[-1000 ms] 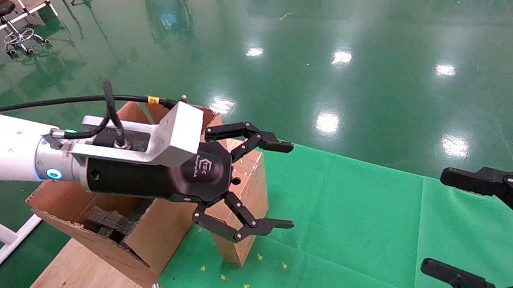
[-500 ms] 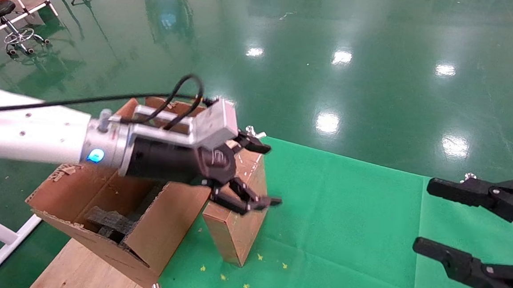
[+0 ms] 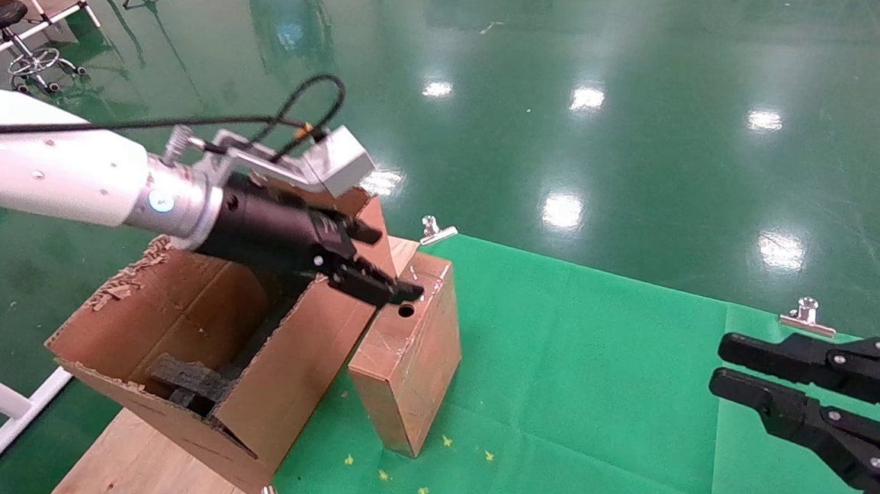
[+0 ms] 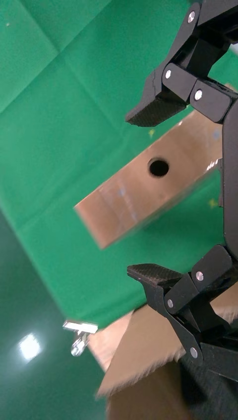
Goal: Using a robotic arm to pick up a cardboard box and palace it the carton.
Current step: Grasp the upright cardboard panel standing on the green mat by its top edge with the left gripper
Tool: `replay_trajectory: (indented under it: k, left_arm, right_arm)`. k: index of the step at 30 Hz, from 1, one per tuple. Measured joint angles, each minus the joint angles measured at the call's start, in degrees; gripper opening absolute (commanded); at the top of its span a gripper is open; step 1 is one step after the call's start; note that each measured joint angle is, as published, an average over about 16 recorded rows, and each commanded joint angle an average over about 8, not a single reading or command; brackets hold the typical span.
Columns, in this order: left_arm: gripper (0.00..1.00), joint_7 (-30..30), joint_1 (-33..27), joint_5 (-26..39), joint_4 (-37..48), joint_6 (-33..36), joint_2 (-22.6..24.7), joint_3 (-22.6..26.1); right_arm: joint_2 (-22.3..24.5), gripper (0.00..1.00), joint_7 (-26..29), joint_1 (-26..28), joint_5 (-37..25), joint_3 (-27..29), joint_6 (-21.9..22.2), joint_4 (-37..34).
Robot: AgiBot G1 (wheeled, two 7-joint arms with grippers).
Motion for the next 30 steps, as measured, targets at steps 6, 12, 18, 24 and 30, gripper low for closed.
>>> replay_trajectory:
  k: [6,12,18,24,30]
  left_arm:
    - [1.00,-3.75,-0.54,1.80,-0.16,1.04,1.02,1.13]
    - [1.00,-5.01,-0.27,3.00,-0.26,1.19,2.17,2.11]
    - [1.00,-5.23,0.60,4.09,-0.31,0.67,3.27,3.01]
    - [1.00,-5.10,1.85,5.41,-0.32,-0.23,4.16,3.92]
    - [1.00,-4.94,2.98,6.38,-0.29,-0.96,4.70,4.59]
  right_arm:
    - [0.00,0.00,0.00,0.00,0.00,0.00,0.00,0.00]
    - [0.00,0.00,0.00,0.00,0.00,0.00,0.00,0.00]
    - [0.00,0.00,0.00,0.00,0.01,-0.01,0.00,0.00]
    - [0.00,0.00,0.00,0.00,0.01,-0.01,0.00,0.00]
    - [0.01,0.00,-0.01,0.00,0.01,-0.01,0.01,0.00]
